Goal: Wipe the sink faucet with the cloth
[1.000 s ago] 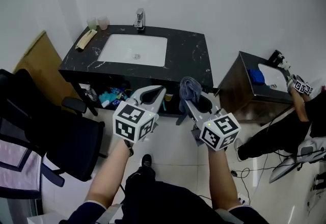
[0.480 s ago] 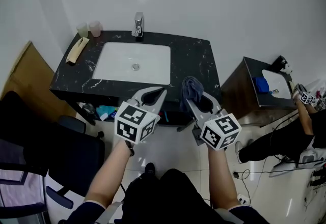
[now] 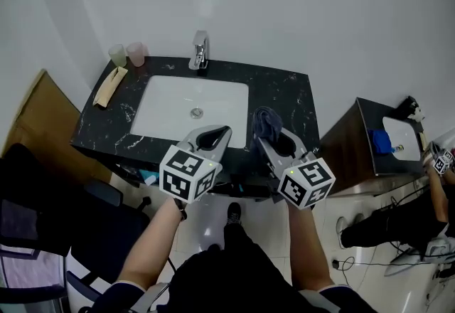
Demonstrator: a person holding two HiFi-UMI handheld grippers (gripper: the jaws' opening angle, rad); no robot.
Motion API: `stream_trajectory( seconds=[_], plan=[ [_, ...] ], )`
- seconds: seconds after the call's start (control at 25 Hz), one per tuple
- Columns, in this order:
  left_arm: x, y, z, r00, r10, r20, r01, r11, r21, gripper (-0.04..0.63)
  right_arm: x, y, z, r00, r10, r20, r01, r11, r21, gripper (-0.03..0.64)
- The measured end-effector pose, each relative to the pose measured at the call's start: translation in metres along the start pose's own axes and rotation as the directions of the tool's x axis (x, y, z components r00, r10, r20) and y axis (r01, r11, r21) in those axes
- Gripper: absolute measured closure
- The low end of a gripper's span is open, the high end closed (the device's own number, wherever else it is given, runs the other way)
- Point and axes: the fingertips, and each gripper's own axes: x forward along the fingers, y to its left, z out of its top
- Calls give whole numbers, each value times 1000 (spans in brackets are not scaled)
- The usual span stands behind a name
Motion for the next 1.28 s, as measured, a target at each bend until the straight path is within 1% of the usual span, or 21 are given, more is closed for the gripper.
stream_trajectory(
  seconds=[0.24, 0.36, 0.6, 0.8, 0.96, 1.12, 1.28],
  plan=[
    [45, 38, 7, 997, 70, -45, -70, 998, -5, 594, 43, -48, 9, 998, 56, 23, -57, 998, 33, 506],
    [62, 55, 14, 993, 107, -52, -107, 994, -2, 594, 62, -64, 14, 996, 86, 39, -87, 995, 45, 506],
    [85, 89, 15, 977, 196, -79, -197, 980, -9, 594, 102, -86, 12, 986, 164, 39, -167, 983, 72, 506],
    [88, 123, 12, 955, 280, -99, -282, 959, -8, 594, 142, -95, 8, 972, 233, 21, -234, 969, 81, 506],
    [91, 151, 8, 939, 325, -112, -327, 945, 5, 594, 174, -96, 7, 960, 279, 10, -279, 958, 69, 506],
    [96, 187, 6, 919, 378, -114, -378, 926, 20, 594, 209, -95, 4, 956, 292, -21, -290, 956, 50, 506],
    [101, 228, -1, 892, 435, -123, -433, 900, 45, 585, 247, -99, -14, 956, 280, -85, -279, 960, 32, 505]
  ],
)
